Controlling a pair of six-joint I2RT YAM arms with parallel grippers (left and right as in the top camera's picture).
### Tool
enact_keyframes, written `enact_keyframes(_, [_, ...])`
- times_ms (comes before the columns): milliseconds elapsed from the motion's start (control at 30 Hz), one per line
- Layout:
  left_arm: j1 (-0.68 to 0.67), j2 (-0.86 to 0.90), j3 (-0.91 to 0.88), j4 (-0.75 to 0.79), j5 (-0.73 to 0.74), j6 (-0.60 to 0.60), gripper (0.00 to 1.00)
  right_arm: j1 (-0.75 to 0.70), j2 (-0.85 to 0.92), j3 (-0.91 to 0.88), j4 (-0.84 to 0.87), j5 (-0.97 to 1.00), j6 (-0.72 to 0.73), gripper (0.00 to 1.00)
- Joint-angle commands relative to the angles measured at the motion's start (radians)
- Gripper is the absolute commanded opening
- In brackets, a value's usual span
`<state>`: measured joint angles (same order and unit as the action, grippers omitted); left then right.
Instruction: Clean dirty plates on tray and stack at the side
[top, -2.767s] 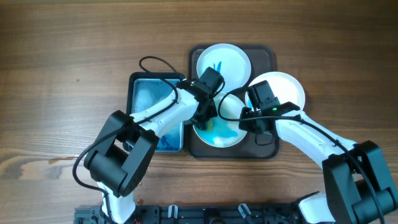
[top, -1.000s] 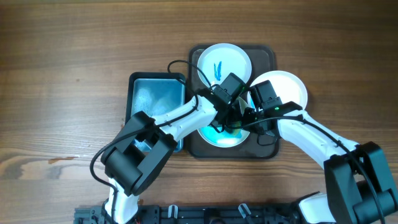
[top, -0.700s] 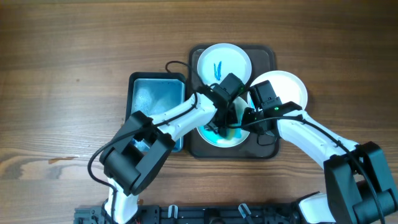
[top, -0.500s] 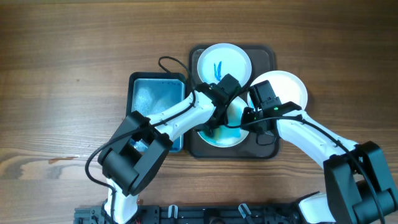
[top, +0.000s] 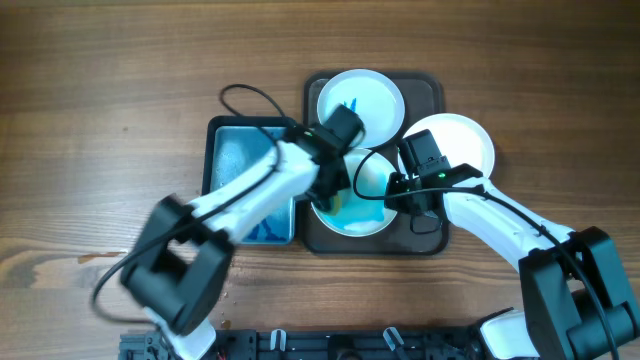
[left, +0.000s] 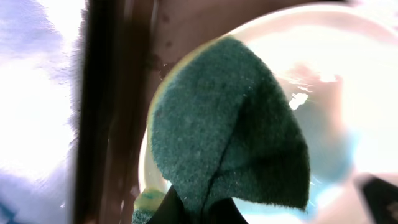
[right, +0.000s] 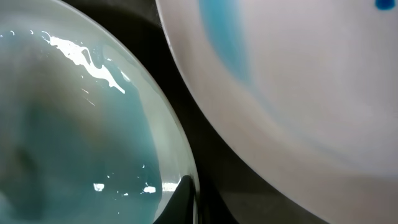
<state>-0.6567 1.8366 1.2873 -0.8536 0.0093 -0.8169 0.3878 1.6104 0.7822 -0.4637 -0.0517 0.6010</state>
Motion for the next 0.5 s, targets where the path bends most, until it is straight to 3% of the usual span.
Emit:
enact_keyframes(0, [0.109, -0.148, -0.002, -0.087, 0.003, 0.040, 0.04, -0.005, 0.035, -0.019, -0.019, 0.070, -0.026, 0.04])
enact_keyframes(233, [0.254, -0.153, -0.069, -0.152, -0.213, 0.081, 0.04, -0.005, 0.035, -0.019, -0.001, 0.070, -0.071, 0.04])
enact_keyframes(467, [0.368, -0.152, -0.266, -0.010, -0.161, 0.081, 0.04, -0.005, 0.033, 0.053, -0.096, -0.002, -0.166, 0.04])
